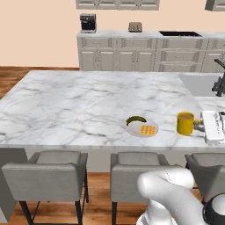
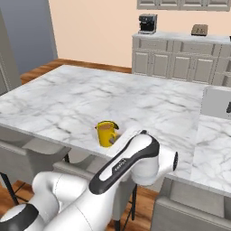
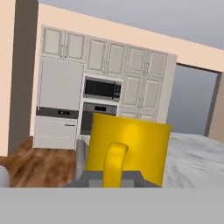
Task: Pick up the brewed coffee from the coffee machine and place it next to the breakfast plate on the dining counter.
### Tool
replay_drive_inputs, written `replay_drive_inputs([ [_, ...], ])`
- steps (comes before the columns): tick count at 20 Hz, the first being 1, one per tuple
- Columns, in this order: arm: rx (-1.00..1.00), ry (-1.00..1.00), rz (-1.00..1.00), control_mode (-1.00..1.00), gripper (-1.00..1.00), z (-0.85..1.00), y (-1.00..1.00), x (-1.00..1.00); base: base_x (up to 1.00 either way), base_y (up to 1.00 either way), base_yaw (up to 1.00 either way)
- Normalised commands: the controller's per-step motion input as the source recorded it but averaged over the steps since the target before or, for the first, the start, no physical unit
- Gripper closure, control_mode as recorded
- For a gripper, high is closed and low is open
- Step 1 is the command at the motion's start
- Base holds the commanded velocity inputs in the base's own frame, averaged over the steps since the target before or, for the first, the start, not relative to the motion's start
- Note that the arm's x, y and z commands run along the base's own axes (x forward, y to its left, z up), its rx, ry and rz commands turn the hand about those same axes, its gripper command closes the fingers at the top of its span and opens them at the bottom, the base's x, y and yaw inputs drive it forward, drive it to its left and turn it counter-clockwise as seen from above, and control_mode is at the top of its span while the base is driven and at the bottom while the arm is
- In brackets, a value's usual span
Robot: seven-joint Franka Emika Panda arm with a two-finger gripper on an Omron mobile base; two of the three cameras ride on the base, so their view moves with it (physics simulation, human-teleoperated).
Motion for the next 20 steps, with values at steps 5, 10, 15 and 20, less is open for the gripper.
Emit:
replay_drive_inputs([
  [5,0.00,0.00,-0.11,-1.00,1.00,0.00,-0.54,0.68,0.00,0.00,0.00],
  [10,0.00,0.01,-0.09,-1.00,1.00,-0.09,-0.31,0.91,0.00,0.00,0.00],
  [15,-0.03,0.05,-0.07,-1.00,1.00,-0.16,-0.16,1.00,0.00,0.00,0.00],
  [20,-0.06,0.03,-0.03,-1.00,1.00,-0.25,-0.03,0.90,0.00,0.00,0.00],
])
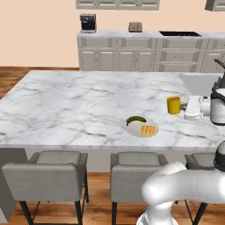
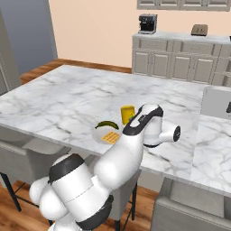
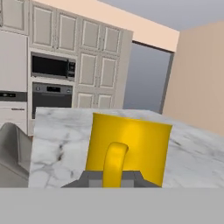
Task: Pick up the brewed coffee from the coffee machine and place it next to the breakfast plate on the dining counter.
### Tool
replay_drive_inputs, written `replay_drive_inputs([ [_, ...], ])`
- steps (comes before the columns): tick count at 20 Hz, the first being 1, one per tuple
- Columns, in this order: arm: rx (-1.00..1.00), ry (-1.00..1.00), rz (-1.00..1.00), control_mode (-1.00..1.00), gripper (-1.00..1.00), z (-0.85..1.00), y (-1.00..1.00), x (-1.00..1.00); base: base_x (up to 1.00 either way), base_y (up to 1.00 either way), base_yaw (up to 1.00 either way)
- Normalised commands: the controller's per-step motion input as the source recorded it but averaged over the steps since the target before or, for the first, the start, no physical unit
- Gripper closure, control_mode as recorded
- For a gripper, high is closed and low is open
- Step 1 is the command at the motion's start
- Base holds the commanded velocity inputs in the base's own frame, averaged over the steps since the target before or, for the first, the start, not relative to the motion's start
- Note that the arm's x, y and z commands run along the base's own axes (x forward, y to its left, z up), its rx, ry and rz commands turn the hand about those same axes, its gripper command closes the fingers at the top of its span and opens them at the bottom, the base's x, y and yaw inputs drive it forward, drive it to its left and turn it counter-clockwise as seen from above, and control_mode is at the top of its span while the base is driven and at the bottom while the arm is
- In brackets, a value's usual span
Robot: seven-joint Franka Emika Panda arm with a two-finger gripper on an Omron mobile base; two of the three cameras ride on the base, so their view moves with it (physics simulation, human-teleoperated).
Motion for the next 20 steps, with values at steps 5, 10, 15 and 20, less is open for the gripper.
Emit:
replay_drive_inputs([
  [5,-0.05,0.00,-0.02,-1.00,1.00,-0.44,-0.10,0.59,0.00,0.00,0.00],
  [10,-0.02,0.00,-0.01,-1.00,1.00,-0.44,-0.25,0.33,0.00,0.00,0.00],
  [15,-0.01,0.00,0.00,-1.00,1.00,-0.44,-0.16,0.32,0.00,0.00,0.00],
  [20,-0.04,0.00,0.00,-1.00,1.00,-0.53,0.00,0.31,0.00,0.00,0.00],
])
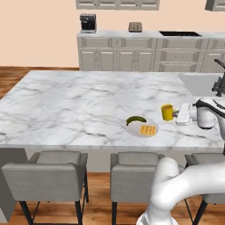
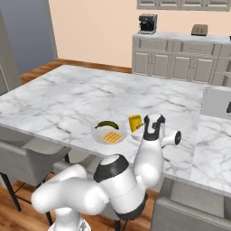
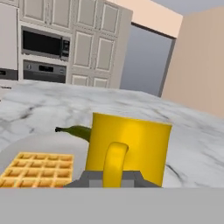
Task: Pick up the brewed coffee from the coffee machine and place it next to the breakfast plate on the dining counter.
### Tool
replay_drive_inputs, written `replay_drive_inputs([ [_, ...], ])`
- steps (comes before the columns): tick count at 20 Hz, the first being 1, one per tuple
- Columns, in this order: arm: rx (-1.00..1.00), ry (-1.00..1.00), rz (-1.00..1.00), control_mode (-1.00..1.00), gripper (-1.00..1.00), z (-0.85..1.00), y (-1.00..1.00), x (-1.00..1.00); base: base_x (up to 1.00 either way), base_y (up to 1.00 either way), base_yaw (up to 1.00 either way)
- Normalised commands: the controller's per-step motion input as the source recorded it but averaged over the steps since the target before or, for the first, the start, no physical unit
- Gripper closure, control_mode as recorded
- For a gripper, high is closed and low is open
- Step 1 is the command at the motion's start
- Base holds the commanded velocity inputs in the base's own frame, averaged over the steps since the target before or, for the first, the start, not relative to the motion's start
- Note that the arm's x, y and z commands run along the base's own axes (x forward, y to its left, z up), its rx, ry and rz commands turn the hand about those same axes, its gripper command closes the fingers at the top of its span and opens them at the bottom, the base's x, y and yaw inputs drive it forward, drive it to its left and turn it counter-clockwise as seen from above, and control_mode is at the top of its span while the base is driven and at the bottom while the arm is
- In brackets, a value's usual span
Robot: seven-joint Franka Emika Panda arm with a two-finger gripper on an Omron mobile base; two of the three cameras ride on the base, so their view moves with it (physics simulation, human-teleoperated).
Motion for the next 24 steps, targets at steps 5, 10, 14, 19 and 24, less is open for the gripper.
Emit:
replay_drive_inputs([
  [5,-0.05,0.00,0.00,-1.00,1.00,-0.56,-0.03,0.08,0.00,0.00,0.00],
  [10,-0.04,0.00,0.00,-1.00,1.00,-0.29,-0.03,0.02,0.00,0.00,0.00],
  [14,-0.06,0.00,0.00,-1.00,1.00,-0.29,0.00,0.14,0.00,0.00,0.00],
  [19,-0.06,0.02,0.00,-1.00,1.00,-0.35,0.00,0.18,0.00,0.00,0.00],
  [24,-0.08,0.03,0.00,-1.00,-1.00,-0.32,0.01,0.06,0.00,0.00,0.00],
])
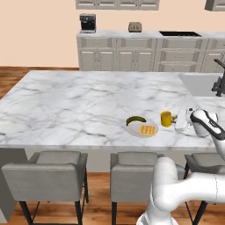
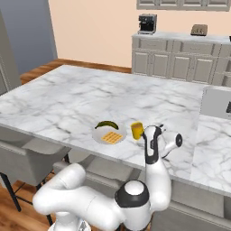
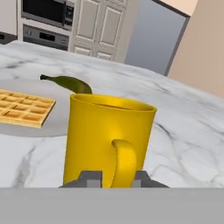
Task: Pick up the brewed coffee from the coffee machine and place it next to the breakfast plate on the dining counter.
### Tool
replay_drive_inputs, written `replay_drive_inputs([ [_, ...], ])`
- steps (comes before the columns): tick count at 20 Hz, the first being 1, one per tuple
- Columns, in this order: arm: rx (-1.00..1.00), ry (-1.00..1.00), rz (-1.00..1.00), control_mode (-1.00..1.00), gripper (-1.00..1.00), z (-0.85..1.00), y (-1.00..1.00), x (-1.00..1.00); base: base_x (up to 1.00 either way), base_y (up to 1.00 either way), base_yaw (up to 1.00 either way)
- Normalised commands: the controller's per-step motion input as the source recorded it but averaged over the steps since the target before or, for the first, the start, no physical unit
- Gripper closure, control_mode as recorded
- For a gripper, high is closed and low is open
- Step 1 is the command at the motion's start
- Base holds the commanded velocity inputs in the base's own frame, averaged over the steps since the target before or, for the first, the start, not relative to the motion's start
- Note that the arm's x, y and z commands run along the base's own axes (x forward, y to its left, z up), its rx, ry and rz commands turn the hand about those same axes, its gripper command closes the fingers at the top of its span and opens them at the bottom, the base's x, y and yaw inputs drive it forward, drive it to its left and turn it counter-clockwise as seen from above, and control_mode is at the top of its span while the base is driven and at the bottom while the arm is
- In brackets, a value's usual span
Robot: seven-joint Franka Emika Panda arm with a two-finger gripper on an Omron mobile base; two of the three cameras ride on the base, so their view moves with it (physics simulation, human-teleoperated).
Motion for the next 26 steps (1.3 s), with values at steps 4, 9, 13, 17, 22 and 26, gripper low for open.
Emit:
replay_drive_inputs([
  [4,-0.08,0.02,0.00,-1.00,-1.00,0.31,0.00,-0.53,0.00,0.00,0.00],
  [9,-0.11,0.00,0.00,-1.00,-1.00,0.55,0.00,-0.88,0.00,0.00,0.00],
  [13,-0.18,-0.02,0.00,-1.00,-1.00,0.76,0.19,-1.00,0.00,0.00,0.00],
  [17,-0.26,-0.13,0.00,-1.00,-1.00,0.82,0.47,-1.00,0.00,0.00,0.00],
  [22,-0.21,-0.21,0.05,-1.00,-1.00,0.69,0.44,-0.77,0.00,0.00,0.00],
  [26,-0.02,-0.18,0.12,-1.00,-1.00,0.05,0.00,-0.57,0.00,0.00,0.00],
])
